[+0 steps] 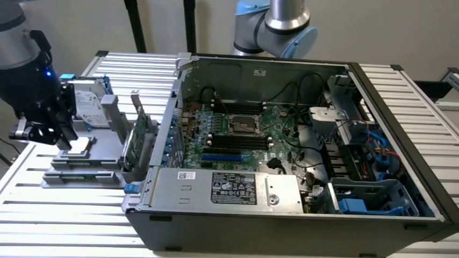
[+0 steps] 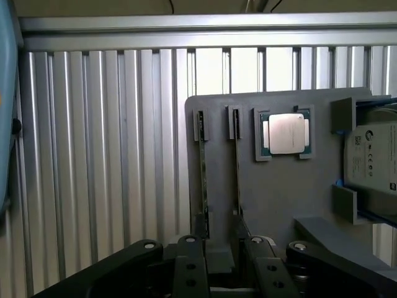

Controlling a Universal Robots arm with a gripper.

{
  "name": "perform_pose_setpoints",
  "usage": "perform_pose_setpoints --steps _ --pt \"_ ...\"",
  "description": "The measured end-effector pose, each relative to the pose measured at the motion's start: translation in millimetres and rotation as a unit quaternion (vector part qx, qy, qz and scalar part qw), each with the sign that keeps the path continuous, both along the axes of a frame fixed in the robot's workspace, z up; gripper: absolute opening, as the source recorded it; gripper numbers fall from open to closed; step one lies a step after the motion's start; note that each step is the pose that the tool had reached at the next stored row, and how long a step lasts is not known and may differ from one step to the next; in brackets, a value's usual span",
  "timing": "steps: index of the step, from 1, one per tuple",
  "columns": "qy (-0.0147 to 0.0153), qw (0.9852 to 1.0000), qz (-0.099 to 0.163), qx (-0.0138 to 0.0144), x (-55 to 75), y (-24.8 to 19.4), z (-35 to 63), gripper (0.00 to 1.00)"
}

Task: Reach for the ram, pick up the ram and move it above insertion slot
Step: 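Pick up the ram and move it above insertion slot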

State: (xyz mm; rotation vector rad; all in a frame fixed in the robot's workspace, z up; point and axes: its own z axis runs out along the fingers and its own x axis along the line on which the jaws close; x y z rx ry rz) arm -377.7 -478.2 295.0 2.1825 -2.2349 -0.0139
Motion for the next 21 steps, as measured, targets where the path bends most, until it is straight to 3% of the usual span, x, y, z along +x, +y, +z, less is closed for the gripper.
perform_pose_setpoints --steps 8,21 --pt "-0.0001 1.0000 0.001 0.0000 -0.1 -5.7 -14.7 0.31" --pt "-0.0004 0.9999 0.012 0.0002 -8.4 -10.0 -38.3 0.31"
